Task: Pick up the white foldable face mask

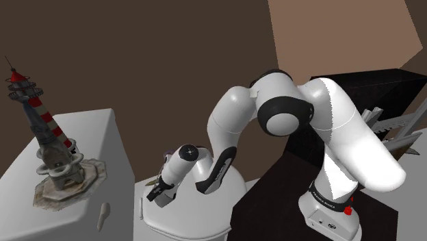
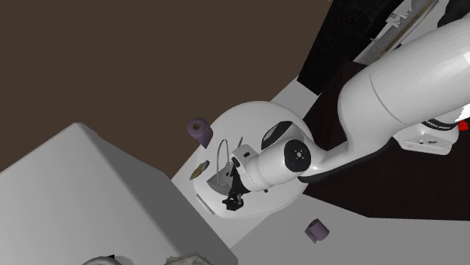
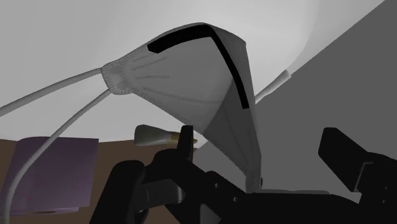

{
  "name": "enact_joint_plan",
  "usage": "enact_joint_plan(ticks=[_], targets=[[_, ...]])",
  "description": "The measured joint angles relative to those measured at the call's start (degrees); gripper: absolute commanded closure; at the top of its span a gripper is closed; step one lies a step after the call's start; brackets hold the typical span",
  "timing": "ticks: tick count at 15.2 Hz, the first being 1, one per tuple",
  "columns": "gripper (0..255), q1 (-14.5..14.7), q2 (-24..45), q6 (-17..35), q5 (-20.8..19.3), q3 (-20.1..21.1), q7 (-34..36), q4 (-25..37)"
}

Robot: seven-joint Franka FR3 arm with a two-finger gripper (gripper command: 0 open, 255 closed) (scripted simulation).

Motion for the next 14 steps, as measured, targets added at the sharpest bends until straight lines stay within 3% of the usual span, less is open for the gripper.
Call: enact_joint_plan(ticks=[1,14], targets=[[255,0.12,0.25,0.18,0.05,-0.15,0.05,0.1],[255,-0.37,-1.24,-0.53,-0.24,0.4,-0.16,-0.71]])
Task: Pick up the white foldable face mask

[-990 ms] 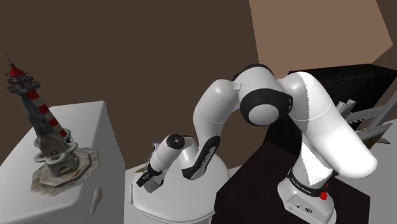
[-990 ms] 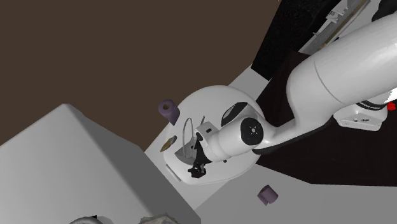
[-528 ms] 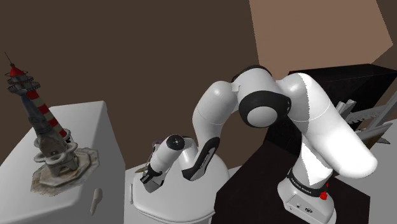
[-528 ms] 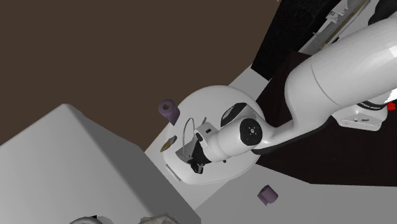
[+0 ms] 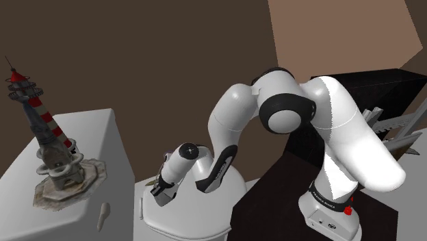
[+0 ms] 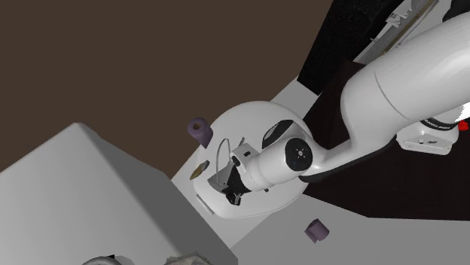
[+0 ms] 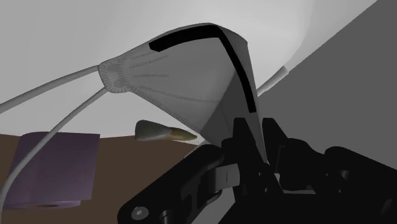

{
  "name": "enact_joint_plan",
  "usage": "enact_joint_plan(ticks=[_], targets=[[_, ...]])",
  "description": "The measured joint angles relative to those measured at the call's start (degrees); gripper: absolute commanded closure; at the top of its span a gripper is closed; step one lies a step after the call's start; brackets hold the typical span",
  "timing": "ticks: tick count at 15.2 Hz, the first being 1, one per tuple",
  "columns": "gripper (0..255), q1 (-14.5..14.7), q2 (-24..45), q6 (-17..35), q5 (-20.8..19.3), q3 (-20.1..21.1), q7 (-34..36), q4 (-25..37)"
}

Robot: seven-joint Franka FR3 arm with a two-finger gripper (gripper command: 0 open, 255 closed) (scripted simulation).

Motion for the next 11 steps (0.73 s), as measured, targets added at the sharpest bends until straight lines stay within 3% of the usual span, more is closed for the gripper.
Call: enact_joint_plan(ticks=[11], targets=[[255,-4.65,-8.49,-5.57,-0.81,5.29,-2.3,-3.52]])
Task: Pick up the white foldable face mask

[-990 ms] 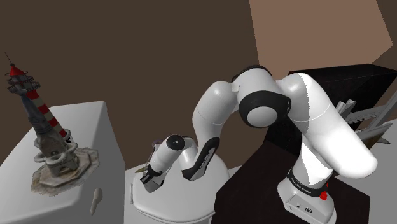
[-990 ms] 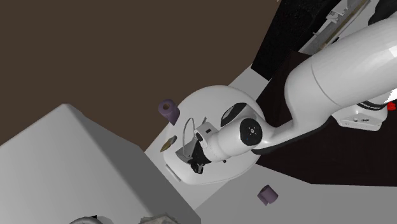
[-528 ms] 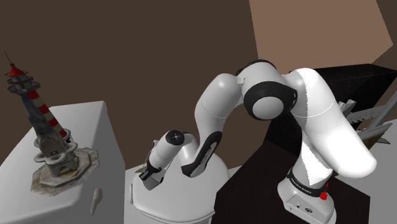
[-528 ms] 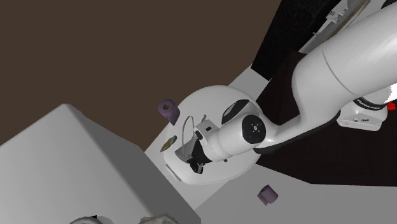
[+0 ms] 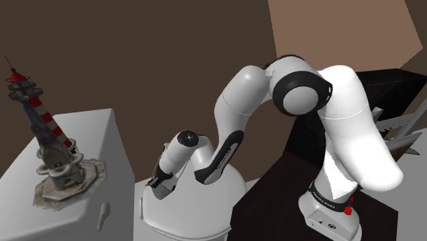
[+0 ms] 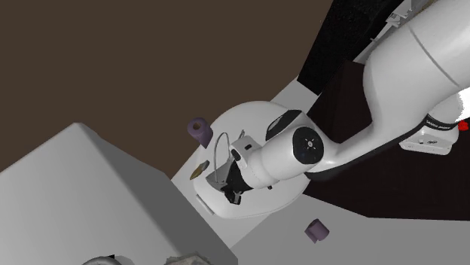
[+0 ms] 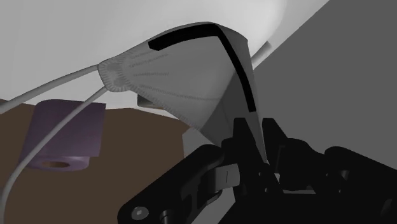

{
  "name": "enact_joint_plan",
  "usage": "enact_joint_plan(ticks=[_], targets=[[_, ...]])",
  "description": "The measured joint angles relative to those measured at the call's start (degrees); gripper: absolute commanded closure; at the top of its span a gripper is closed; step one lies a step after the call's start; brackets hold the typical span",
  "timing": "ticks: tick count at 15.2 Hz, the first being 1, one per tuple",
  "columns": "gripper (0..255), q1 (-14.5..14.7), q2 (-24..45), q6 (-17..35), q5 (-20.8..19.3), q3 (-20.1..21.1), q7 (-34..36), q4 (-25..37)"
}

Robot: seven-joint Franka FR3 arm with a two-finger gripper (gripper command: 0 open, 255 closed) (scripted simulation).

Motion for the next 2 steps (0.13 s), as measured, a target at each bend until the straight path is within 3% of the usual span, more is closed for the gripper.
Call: enact_joint_plan(ticks=[2], targets=[[255,-0.84,-1.29,-0.89,0.06,0.96,-0.48,-0.51]])
